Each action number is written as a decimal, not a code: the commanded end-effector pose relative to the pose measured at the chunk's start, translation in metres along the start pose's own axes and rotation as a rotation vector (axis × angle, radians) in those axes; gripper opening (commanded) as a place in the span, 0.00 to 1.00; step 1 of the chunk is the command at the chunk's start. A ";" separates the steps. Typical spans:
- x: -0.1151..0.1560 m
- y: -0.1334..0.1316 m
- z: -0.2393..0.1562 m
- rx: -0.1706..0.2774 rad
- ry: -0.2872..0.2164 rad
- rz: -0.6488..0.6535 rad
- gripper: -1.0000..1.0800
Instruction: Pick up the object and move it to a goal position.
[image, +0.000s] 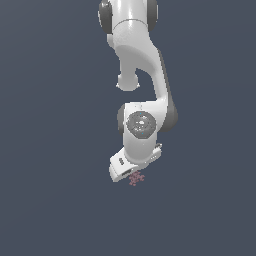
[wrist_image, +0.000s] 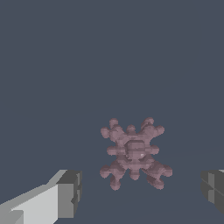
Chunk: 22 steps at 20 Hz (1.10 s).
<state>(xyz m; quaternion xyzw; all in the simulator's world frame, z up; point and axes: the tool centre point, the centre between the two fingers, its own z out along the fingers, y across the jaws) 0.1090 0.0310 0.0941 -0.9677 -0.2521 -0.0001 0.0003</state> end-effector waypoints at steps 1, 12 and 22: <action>0.002 0.002 0.003 0.000 0.000 -0.015 0.96; 0.001 0.003 0.024 0.000 -0.001 -0.017 0.96; 0.002 0.003 0.056 -0.001 0.000 -0.020 0.96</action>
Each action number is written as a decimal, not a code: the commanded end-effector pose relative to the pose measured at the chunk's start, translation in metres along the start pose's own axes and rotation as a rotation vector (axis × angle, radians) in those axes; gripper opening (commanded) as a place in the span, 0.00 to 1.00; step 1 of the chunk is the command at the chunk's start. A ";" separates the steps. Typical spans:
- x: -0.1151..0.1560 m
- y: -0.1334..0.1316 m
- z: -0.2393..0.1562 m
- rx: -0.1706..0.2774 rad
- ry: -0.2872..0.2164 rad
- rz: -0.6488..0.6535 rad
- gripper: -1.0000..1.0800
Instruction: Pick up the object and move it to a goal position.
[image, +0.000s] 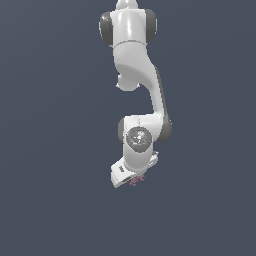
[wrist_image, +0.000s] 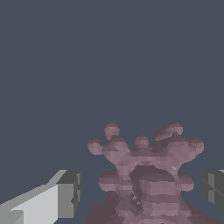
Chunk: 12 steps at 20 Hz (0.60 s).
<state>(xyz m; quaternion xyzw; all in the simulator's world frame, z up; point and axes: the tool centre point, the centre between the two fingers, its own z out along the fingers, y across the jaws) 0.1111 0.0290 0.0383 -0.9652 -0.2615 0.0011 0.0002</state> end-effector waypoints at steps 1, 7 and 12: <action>0.001 0.001 -0.001 -0.001 0.002 0.000 0.96; 0.001 0.001 -0.001 -0.001 0.002 0.000 0.00; 0.001 0.001 -0.001 -0.001 0.002 0.000 0.00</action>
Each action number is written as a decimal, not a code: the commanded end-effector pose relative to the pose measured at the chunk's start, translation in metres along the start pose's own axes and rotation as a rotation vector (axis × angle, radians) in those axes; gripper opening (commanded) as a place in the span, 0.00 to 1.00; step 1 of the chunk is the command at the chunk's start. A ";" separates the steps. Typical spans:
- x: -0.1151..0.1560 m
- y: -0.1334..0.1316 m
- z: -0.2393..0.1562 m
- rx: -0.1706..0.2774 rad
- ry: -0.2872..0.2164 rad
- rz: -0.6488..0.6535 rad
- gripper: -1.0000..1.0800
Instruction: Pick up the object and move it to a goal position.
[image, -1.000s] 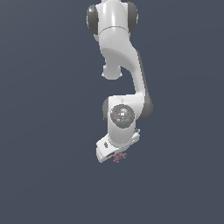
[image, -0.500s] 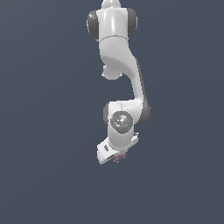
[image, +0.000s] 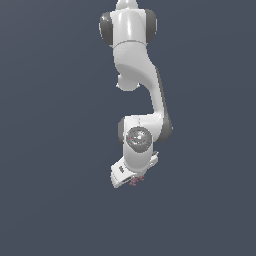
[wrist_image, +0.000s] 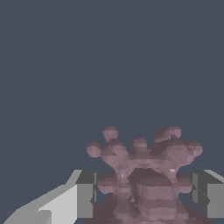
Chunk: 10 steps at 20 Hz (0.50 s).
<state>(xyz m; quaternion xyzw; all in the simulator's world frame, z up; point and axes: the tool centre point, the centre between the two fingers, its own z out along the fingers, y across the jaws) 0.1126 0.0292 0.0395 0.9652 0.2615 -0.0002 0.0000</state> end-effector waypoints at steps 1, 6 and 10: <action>0.000 0.000 0.000 0.000 0.000 0.000 0.00; -0.004 0.001 0.000 0.000 0.000 0.000 0.00; -0.012 0.003 0.000 0.000 0.000 0.000 0.00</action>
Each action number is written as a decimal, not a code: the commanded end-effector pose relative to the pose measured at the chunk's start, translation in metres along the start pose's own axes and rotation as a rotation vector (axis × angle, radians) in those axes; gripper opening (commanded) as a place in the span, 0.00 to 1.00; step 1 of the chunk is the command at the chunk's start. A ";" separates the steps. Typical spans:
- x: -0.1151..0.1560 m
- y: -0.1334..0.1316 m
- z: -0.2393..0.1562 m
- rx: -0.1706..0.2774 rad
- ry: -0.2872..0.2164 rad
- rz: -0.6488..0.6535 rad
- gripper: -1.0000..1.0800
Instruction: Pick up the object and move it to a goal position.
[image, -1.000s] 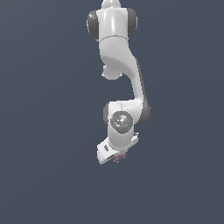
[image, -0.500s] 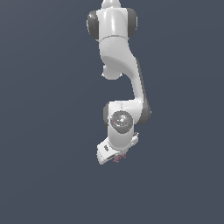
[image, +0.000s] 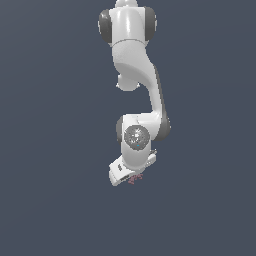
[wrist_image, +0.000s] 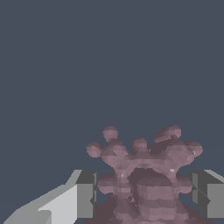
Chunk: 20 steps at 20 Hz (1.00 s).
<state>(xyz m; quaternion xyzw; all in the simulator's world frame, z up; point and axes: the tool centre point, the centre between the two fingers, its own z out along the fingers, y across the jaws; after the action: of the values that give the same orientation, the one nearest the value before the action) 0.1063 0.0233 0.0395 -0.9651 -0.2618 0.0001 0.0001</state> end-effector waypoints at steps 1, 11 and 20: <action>-0.006 0.002 0.000 0.000 0.000 0.000 0.00; -0.058 0.016 0.000 0.000 0.000 0.000 0.00; -0.136 0.039 0.000 0.000 0.000 0.001 0.00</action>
<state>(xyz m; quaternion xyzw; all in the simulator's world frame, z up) 0.0193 -0.0682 0.0397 -0.9652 -0.2615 0.0002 0.0001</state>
